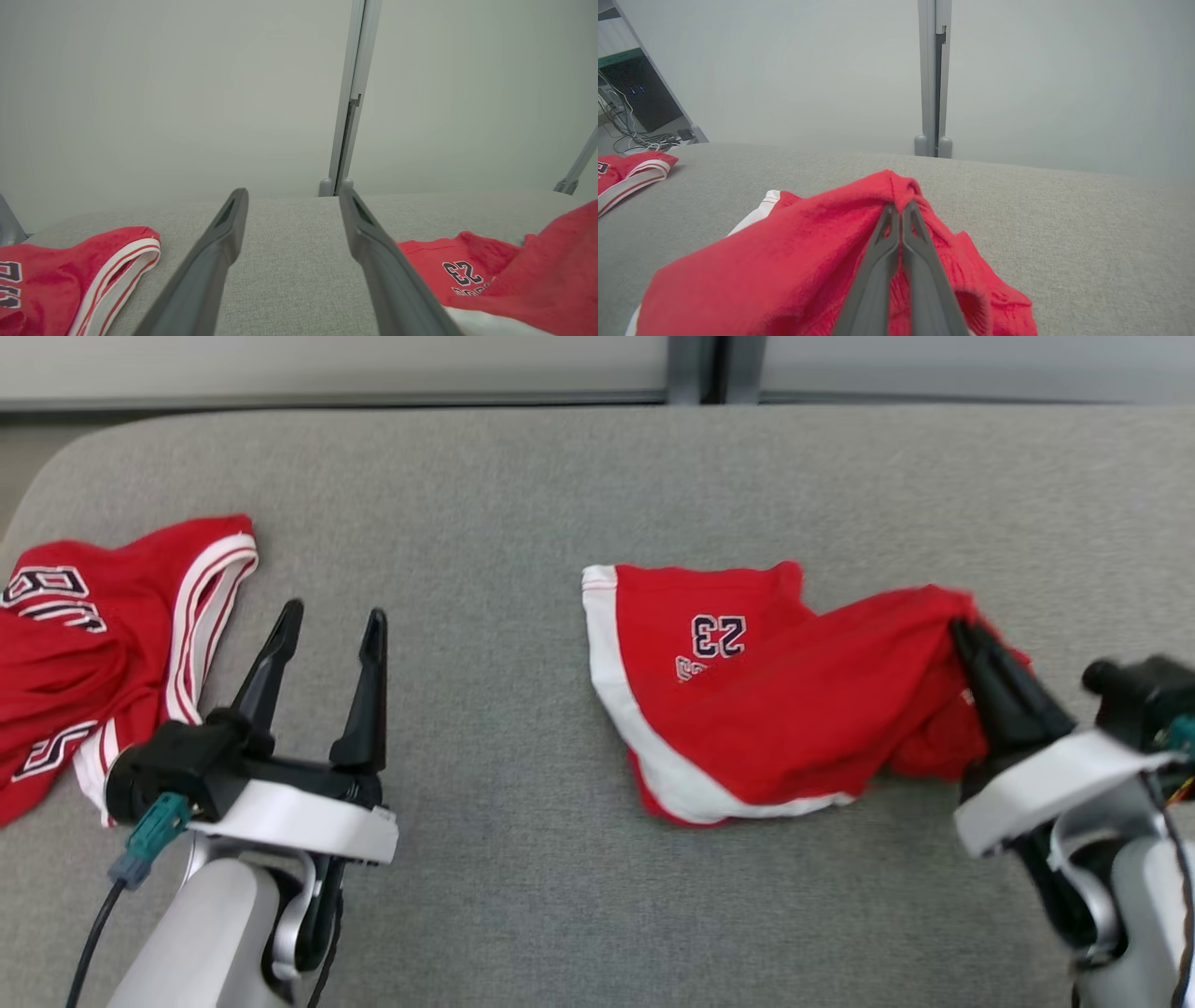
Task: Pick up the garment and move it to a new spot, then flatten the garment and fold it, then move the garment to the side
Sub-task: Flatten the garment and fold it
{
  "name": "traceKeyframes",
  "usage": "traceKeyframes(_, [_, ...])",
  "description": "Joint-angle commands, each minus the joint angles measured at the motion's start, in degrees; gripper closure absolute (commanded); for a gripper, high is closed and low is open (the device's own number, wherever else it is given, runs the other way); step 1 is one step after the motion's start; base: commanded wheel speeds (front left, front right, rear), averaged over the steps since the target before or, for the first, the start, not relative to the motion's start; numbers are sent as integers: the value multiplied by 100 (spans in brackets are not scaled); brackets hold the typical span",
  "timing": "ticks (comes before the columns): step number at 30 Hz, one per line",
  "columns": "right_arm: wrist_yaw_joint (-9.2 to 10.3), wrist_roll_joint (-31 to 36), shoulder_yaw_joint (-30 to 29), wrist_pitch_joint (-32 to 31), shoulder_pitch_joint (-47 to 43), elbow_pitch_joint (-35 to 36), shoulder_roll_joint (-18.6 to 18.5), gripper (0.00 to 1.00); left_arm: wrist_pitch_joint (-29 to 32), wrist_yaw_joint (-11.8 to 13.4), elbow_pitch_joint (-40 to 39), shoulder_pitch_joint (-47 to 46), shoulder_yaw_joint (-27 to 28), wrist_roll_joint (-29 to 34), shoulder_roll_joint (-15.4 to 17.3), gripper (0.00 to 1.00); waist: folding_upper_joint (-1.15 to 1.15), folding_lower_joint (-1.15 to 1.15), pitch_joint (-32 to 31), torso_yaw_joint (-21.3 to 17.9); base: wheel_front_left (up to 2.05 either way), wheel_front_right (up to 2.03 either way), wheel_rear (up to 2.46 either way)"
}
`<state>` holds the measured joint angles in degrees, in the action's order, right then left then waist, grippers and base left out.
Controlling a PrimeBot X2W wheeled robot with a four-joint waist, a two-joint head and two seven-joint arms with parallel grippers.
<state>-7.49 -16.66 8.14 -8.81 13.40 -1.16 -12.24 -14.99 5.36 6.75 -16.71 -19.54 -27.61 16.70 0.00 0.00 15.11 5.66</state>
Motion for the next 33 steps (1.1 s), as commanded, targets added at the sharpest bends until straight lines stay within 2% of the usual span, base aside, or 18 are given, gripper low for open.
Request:
traceKeyframes(1, [0, 24, -44, -32, 130, -26, -57, 100, -26, -40, -15, -112, 15, 37, -22, 0, 0, 0, 288, 233, 0, 0, 0])
traceKeyframes(5, [0, -52, -216, -141, 831, -389, -279, 100, -26, -169, 22, -379, 60, 157, -265, 0, 0, 0, 658, 424, 0, 0, 0])
traceKeyframes(10, [1, -171, 9, -37, 1586, -1182, -560, 100, -27, -344, 126, -553, 179, 325, -474, 0, 0, 0, 901, 478, 0, 0, 0])
traceKeyframes(11, [3, -279, 50, 82, 1687, -1323, -529, 65, -26, -385, 156, -571, 194, 369, -517, 0, 0, 0, 913, 480, 0, 0, 0])
traceKeyframes(12, [0, -324, 112, 170, 1787, -1464, -507, 49, -27, -402, 175, -585, 223, 403, -549, 0, 0, 0, 919, 474, 0, 0, 0])
traceKeyframes(13, [-1, -313, 175, 256, 1853, -1608, -519, 0, -27, -430, 198, -591, 259, 438, -565, 0, 0, 0, 915, 456, 0, 0, 0])
traceKeyframes(17, [0, -450, 308, 756, 1895, -1930, -442, 0, -26, -496, 275, -525, 384, 571, -629, 0, 0, 0, 814, 341, 0, 0, 0])
traceKeyframes(20, [0, -503, 401, 1136, 1713, -1859, -375, 0, -26, -510, 310, -391, 500, 621, -644, 0, 0, 0, 683, 221, 0, 0, 0])
traceKeyframes(27, [0, -314, 262, 1721, 1070, -1176, -314, 0, -27, -502, 362, -149, 711, 752, -612, 0, 0, 0, 353, -32, 0, 0, 0])
traceKeyframes(33, [0, -86, 31, 1604, 84, -465, -93, 0, -26, -432, 402, 236, 830, 834, -523, 0, 0, 0, -55, -258, 0, 0, 0])
